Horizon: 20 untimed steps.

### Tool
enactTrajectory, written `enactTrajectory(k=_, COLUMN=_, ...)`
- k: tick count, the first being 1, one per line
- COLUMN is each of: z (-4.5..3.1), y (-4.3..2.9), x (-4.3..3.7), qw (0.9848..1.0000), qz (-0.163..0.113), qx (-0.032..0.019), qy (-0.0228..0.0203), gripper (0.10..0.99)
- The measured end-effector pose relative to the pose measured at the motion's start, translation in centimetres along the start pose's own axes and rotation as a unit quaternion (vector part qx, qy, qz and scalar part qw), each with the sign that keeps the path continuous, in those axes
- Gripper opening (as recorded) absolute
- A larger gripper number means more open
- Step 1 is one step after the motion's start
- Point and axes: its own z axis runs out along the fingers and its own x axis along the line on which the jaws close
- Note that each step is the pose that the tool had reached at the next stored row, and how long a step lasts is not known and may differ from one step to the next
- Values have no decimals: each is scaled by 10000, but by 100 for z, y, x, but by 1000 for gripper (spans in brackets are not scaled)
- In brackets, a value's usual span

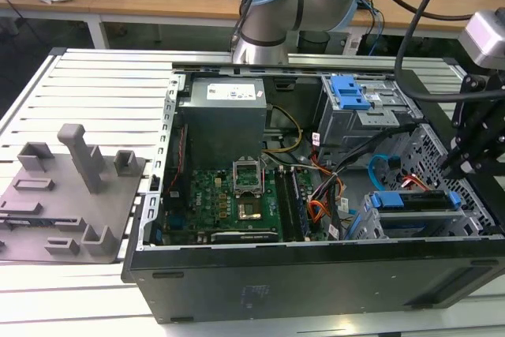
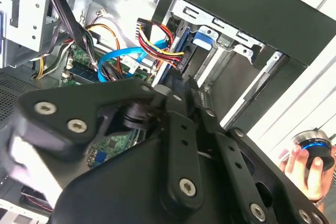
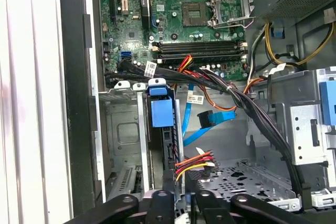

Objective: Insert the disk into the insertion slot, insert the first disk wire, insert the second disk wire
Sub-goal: 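Insert the first disk wire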

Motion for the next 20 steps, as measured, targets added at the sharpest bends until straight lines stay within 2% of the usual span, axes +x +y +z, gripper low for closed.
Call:
enactTrajectory(k=1, z=-1, y=0, x=0, qw=10000, qz=0, qx=0, qy=0, gripper=157)
enactTrajectory(k=2, z=-2, y=0, x=0, qw=10000, qz=0, qx=0, qy=0, gripper=106)
enactTrajectory(k=14, z=6, y=15, x=2, qw=10000, qz=0, qx=0, qy=1, gripper=106)
enactTrajectory(k=16, z=20, y=50, x=5, qw=10000, qz=0, qx=0, qy=1, gripper=106)
enactTrajectory(k=20, z=35, y=174, x=17, qw=10000, qz=0, qx=0, qy=1, gripper=106)
